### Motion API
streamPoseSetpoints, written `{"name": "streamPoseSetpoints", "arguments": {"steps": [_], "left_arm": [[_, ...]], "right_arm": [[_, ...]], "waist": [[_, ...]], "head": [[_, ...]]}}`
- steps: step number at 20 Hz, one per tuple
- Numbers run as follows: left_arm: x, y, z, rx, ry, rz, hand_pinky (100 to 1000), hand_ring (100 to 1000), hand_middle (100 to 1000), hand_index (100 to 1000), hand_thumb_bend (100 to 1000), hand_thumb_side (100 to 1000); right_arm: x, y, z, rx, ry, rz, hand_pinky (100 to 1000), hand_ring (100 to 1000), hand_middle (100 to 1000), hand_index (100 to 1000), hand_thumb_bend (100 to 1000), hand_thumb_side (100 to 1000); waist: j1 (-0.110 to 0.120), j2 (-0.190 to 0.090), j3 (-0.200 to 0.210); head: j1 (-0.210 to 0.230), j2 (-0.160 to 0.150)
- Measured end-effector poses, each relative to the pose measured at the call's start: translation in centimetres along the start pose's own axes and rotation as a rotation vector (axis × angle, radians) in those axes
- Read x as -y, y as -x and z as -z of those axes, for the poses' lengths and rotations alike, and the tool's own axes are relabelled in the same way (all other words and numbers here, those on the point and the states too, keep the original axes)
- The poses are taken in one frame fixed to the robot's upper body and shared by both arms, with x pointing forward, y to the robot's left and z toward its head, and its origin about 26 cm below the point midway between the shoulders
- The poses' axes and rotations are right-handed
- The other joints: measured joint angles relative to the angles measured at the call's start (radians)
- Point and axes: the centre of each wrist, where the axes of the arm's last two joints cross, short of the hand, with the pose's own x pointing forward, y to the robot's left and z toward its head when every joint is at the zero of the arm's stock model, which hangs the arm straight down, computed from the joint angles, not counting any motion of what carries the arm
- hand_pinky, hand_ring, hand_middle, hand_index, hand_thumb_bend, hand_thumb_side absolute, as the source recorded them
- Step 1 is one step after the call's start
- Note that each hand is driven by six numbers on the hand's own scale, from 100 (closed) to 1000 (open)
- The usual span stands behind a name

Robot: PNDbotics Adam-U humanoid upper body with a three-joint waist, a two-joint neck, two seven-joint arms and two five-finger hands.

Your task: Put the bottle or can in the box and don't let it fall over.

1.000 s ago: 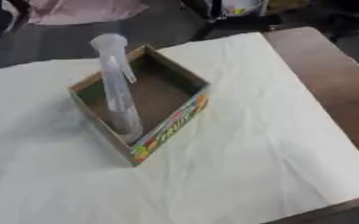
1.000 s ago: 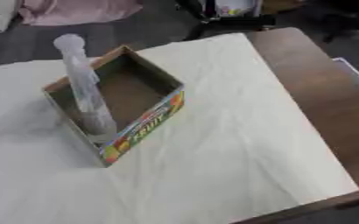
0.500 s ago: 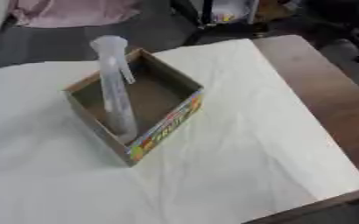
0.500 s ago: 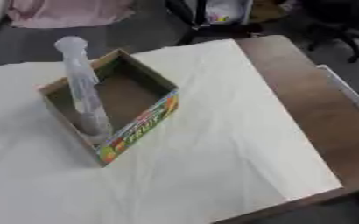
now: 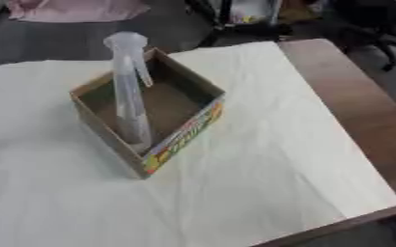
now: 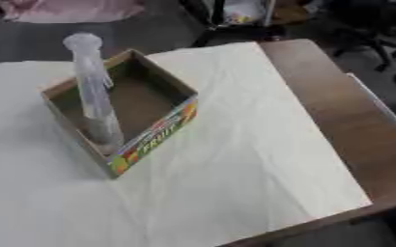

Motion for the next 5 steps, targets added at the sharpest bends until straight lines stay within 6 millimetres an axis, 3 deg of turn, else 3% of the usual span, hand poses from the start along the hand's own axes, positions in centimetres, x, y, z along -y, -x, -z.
{"name": "streamPoseSetpoints", "arguments": {"steps": [5], "left_arm": [[1.4,1.5,-1.8,0.005,-0.08,-0.085,734,461,763,888,100,711]], "right_arm": [[-0.1,-0.1,0.3,0.013,-0.002,0.004,1000,1000,1000,927,100,450]], "waist": [[0.0,0.011,0.001]], "head": [[0.001,0.008]]}}
